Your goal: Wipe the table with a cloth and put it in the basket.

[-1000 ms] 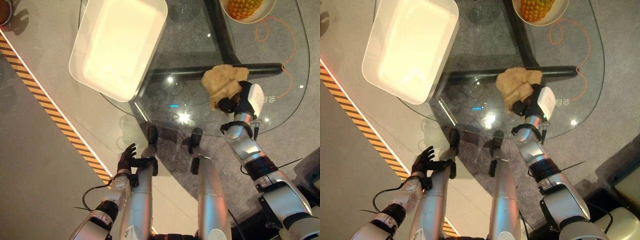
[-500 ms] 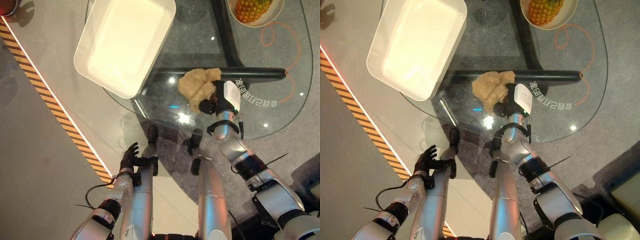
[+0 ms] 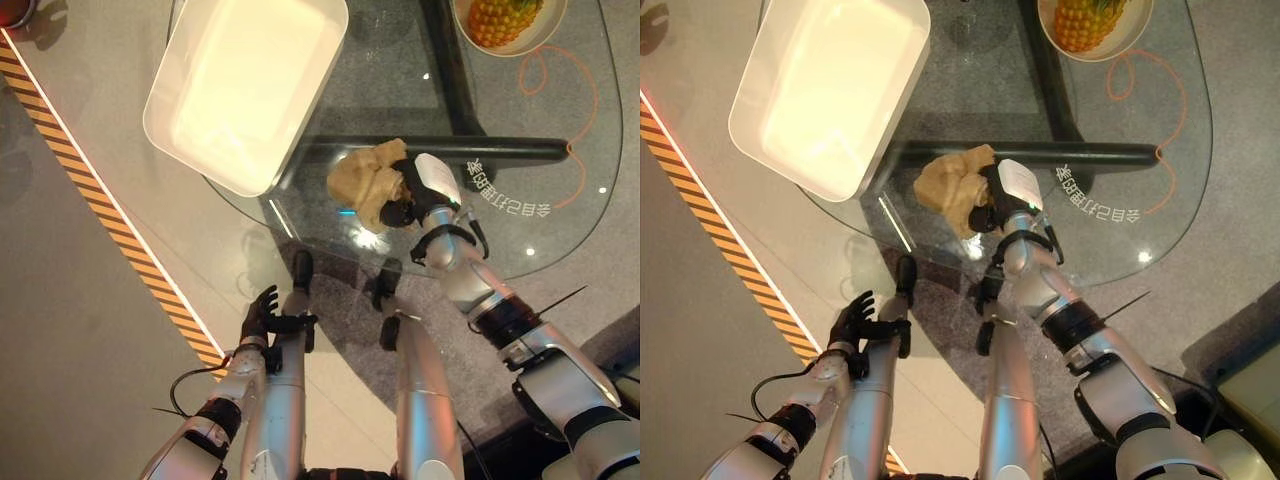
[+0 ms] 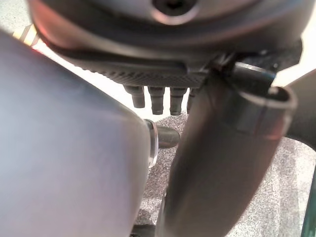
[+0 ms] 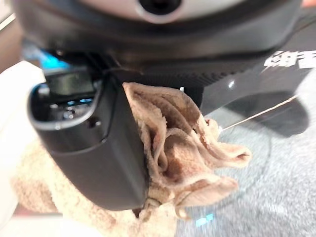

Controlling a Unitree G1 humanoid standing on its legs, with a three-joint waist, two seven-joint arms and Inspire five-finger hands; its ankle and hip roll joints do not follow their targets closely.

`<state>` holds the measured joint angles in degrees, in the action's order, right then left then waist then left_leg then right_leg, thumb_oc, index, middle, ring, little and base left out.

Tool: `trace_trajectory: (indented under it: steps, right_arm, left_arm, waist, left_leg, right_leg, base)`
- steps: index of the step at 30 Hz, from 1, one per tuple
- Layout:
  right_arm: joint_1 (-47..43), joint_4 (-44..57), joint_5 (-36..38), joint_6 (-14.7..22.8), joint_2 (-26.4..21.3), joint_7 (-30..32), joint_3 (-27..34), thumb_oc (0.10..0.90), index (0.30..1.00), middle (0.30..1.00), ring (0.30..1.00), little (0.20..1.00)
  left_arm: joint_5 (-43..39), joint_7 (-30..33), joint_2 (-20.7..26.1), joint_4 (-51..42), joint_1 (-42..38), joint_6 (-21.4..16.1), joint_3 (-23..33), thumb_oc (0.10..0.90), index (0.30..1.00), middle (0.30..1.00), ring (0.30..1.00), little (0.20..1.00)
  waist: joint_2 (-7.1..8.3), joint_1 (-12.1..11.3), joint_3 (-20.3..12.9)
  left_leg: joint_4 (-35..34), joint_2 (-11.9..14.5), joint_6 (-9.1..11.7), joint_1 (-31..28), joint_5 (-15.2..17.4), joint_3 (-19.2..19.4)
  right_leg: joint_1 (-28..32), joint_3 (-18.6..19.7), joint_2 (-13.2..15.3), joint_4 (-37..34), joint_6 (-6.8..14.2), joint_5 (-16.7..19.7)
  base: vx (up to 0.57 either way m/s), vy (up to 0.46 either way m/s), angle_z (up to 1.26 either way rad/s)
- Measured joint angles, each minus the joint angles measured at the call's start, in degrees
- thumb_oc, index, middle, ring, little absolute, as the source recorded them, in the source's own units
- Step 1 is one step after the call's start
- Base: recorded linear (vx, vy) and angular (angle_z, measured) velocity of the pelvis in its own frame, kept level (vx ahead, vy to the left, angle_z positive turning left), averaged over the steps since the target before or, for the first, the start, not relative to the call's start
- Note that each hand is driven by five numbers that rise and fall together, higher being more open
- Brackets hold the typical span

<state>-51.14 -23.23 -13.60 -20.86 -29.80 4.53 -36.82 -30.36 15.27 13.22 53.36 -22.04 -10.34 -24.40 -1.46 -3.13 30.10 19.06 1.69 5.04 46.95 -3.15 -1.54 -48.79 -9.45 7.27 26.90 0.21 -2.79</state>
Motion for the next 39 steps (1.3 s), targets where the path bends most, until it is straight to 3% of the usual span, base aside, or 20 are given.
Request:
trace_trajectory:
  steps: [7, 18, 26, 28, 39]
  right_arm:
    - [-0.37, -0.05, 0.80, 2.57, 0.15, -8.16, -5.16, 0.100, 0.300, 0.300, 0.300, 0.200]
    - [2.57, -0.64, 5.19, 3.15, 1.57, -13.38, -7.26, 0.100, 0.300, 0.300, 0.300, 0.200]
    - [6.24, -0.31, 10.05, 4.12, 3.10, -4.16, -4.95, 0.100, 0.300, 0.300, 0.300, 0.200]
    - [7.30, -0.01, 11.45, 5.77, 3.32, -0.82, -4.67, 0.100, 0.300, 0.300, 0.300, 0.200]
    - [11.63, 2.52, 11.54, 8.17, 5.20, 13.43, -1.74, 0.100, 0.300, 0.300, 0.300, 0.200]
  left_arm:
    - [0.00, -1.11, 0.15, -0.09, -0.34, -0.02, -1.64, 0.800, 0.900, 0.900, 0.900, 0.900]
    - [0.01, -1.12, 0.74, -0.12, -0.24, 0.29, -1.93, 0.800, 0.900, 0.900, 0.900, 0.900]
    - [0.00, -1.08, 1.18, -0.40, -0.24, 0.28, -1.88, 0.800, 0.900, 0.900, 0.900, 0.900]
    - [-0.01, -1.05, 1.36, -0.67, -0.25, 0.21, -1.75, 0.800, 0.900, 0.900, 0.900, 0.900]
    - [-0.09, -0.59, 2.56, -2.78, -0.36, -0.15, -1.59, 0.800, 0.900, 0.900, 0.900, 0.900]
  waist:
    - [-0.41, -1.60, -0.24]
    - [-0.33, -2.84, -0.27]
    - [0.04, -1.94, -0.16]
    - [0.33, -1.25, 0.00]
    - [1.71, -0.15, 0.66]
  left_leg:
    - [0.11, -0.22, 0.01, -0.18, -0.05, -0.66]
    - [0.22, -0.77, -0.07, -0.87, -0.04, -0.84]
    - [1.09, -0.90, -0.73, -0.26, 0.40, -0.87]
    - [1.28, -0.92, -0.79, 0.27, 0.43, -0.88]
    - [3.23, -1.15, -2.05, 2.17, 1.28, 0.10]
  right_leg:
    - [0.16, -1.12, 0.49, 1.10, -0.44, -0.59]
    - [0.84, -1.07, 0.90, 1.83, -0.26, -1.43]
    - [0.74, -1.06, 0.85, 1.67, 0.34, -1.42]
    - [0.49, -1.01, 0.78, 1.29, 0.57, -1.12]
    - [-0.37, 0.50, 0.52, -0.28, 1.43, 0.49]
  base:
    - [0.00, -0.012, 0.06]
    - [0.02, -0.001, 0.03]
    - [0.00, 0.000, 0.00]
    - [0.00, 0.000, 0.00]
    - [0.00, -0.001, -0.04]
